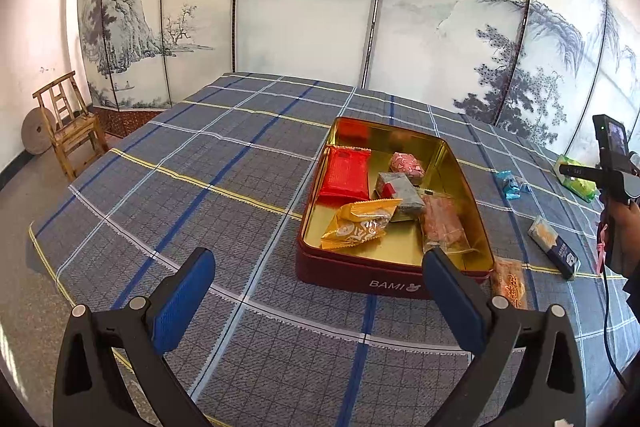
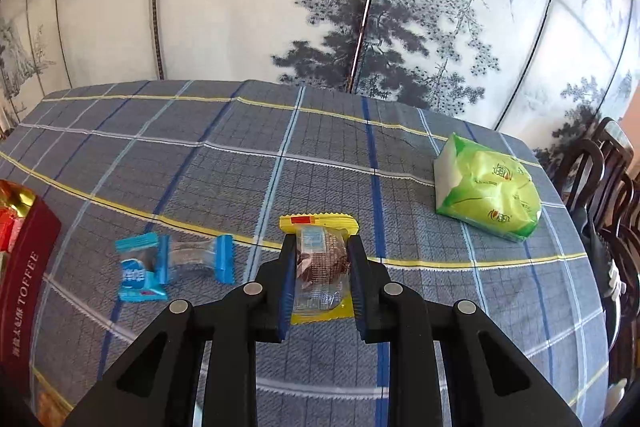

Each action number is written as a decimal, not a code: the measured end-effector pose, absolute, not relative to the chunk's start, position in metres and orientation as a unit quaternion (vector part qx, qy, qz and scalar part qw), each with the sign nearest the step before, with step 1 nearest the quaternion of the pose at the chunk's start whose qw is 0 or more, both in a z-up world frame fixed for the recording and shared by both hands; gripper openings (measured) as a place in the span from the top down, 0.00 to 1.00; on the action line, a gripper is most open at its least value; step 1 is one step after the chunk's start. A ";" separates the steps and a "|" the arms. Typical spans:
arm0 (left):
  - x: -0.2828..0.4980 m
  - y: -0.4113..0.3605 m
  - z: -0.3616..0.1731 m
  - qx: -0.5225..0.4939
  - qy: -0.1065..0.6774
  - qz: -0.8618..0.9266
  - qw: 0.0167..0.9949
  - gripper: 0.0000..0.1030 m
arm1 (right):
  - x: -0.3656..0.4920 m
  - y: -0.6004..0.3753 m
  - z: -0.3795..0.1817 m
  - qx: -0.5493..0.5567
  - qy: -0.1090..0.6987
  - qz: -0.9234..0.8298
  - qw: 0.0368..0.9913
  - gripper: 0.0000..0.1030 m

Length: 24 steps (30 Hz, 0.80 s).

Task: Organize snacks
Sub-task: 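Lift the yellow-wrapped cookie and carry it toward the tin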

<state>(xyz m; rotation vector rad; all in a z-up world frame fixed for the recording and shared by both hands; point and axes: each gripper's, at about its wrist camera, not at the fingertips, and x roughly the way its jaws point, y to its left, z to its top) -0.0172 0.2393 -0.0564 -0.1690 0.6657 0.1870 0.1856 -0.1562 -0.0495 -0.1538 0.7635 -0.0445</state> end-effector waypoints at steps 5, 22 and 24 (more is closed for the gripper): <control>-0.019 0.228 -0.058 -0.074 0.329 0.083 0.938 0.00 | 0.162 -0.127 -0.038 -0.082 0.354 -0.032 0.931 0.76; -0.024 0.228 -0.057 -0.069 0.328 0.090 0.938 0.00 | 0.142 -0.058 -0.037 -0.077 0.339 -0.003 0.938 0.76; -0.024 0.228 -0.058 -0.070 0.331 0.089 0.937 0.00 | 0.141 -0.053 -0.038 -0.075 0.341 0.004 0.937 0.76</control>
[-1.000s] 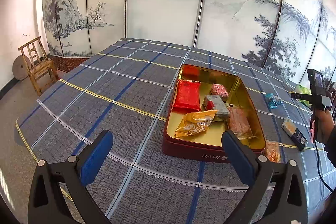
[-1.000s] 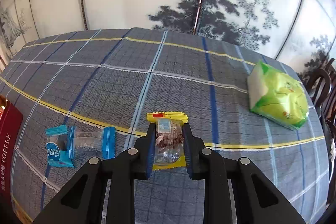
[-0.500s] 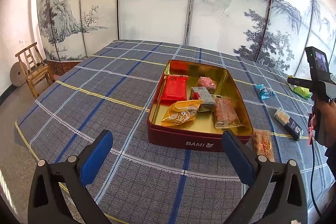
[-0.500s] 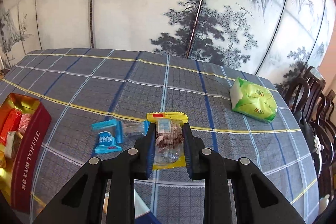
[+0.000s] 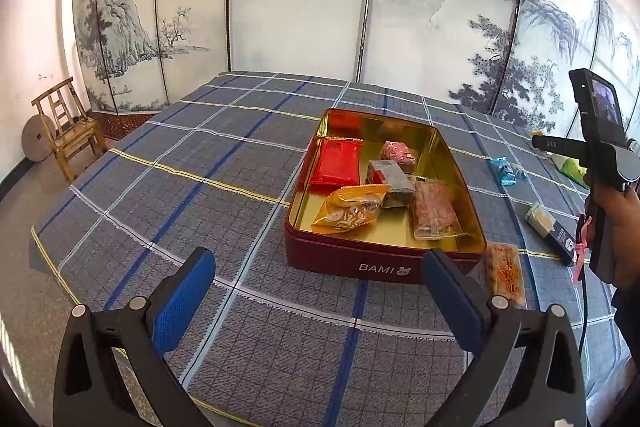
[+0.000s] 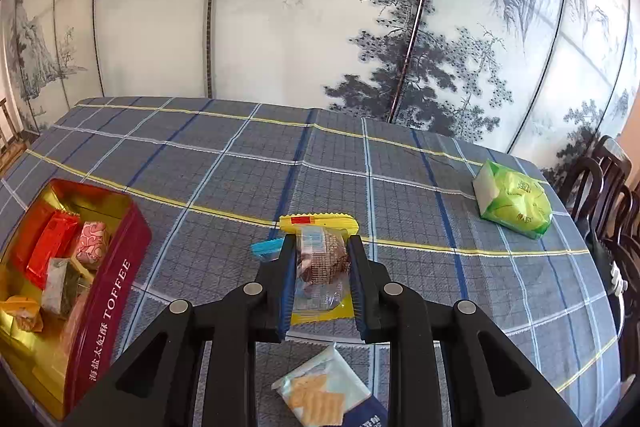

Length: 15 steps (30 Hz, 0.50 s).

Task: Organize snacks
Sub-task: 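Lift the yellow-wrapped cookie and carry it toward the tin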

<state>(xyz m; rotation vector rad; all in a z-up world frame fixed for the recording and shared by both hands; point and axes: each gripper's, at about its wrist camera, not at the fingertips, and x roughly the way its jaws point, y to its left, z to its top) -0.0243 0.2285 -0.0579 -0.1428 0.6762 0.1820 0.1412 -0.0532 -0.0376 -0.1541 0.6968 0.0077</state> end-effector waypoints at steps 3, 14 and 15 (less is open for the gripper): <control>-0.026 0.228 -0.059 -0.066 0.332 0.088 0.937 0.00 | 0.140 -0.048 -0.039 -0.069 0.344 0.011 0.937 0.76; -0.023 0.227 -0.069 -0.069 0.343 0.085 0.933 0.00 | 0.125 -0.021 -0.039 -0.066 0.345 0.052 0.935 0.76; -0.023 0.227 -0.069 -0.070 0.342 0.084 0.933 0.00 | 0.124 -0.017 -0.038 -0.064 0.345 0.060 0.935 0.76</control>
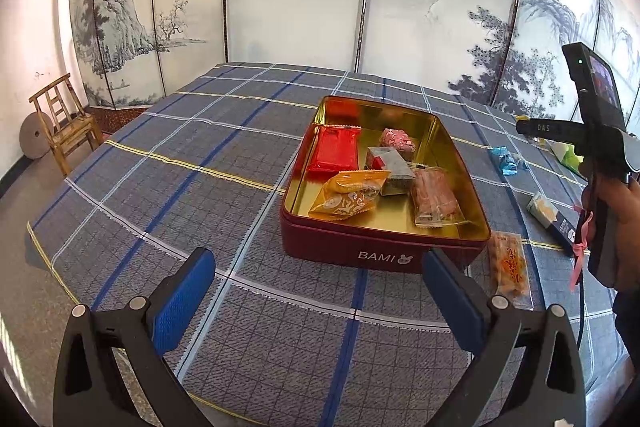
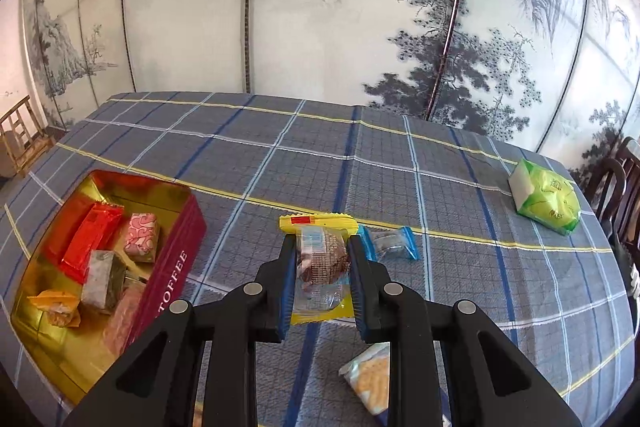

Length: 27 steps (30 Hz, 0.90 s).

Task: Organize snacks
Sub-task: 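Lift the yellow-wrapped cookie and carry it toward the tin, then lower the yellow-wrapped cookie into the tin and open the right gripper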

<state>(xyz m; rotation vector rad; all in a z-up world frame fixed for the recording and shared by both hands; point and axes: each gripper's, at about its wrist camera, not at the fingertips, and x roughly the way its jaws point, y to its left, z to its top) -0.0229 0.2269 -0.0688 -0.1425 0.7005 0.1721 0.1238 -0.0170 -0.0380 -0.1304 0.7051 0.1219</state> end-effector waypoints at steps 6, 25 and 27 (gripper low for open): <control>-0.025 0.230 -0.073 -0.076 0.345 0.083 0.932 0.00 | 0.122 0.015 -0.031 -0.069 0.341 0.085 0.934 0.76; -0.039 0.253 -0.079 -0.091 0.332 0.081 0.935 0.00 | 0.158 0.115 -0.045 -0.064 0.393 0.146 0.905 0.76; -0.039 0.258 -0.081 -0.096 0.333 0.083 0.934 0.00 | 0.161 0.127 -0.047 -0.064 0.401 0.153 0.901 0.76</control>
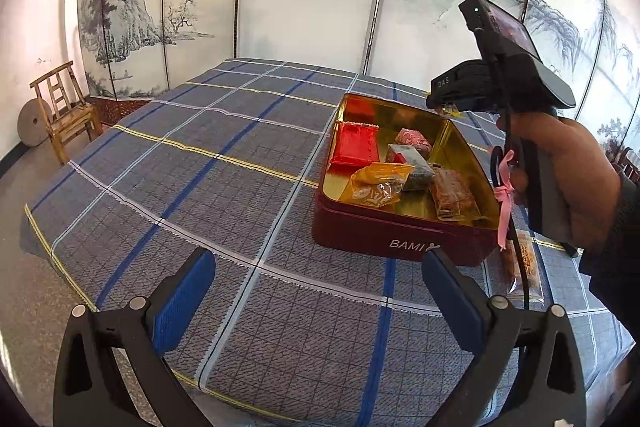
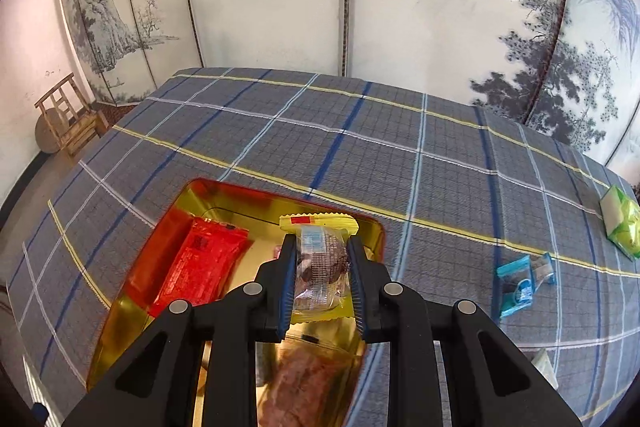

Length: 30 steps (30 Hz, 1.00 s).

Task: Organize snacks
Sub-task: 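Lower the yellow-wrapped cookie into the tin and open the right gripper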

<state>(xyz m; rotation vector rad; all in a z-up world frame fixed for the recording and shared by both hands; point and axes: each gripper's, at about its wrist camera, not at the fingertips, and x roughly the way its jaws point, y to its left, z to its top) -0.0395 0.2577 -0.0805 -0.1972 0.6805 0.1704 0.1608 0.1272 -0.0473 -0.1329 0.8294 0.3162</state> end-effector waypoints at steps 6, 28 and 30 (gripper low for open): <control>-0.043 0.271 -0.083 -0.108 0.331 0.091 0.933 0.00 | 0.172 0.160 -0.052 -0.069 0.418 0.163 0.891 0.76; -0.046 0.284 -0.090 -0.113 0.339 0.108 0.928 0.00 | 0.197 0.183 -0.087 -0.074 0.460 0.146 0.872 0.76; -0.045 0.283 -0.090 -0.111 0.340 0.109 0.927 0.00 | 0.198 0.184 -0.088 -0.075 0.462 0.147 0.872 0.76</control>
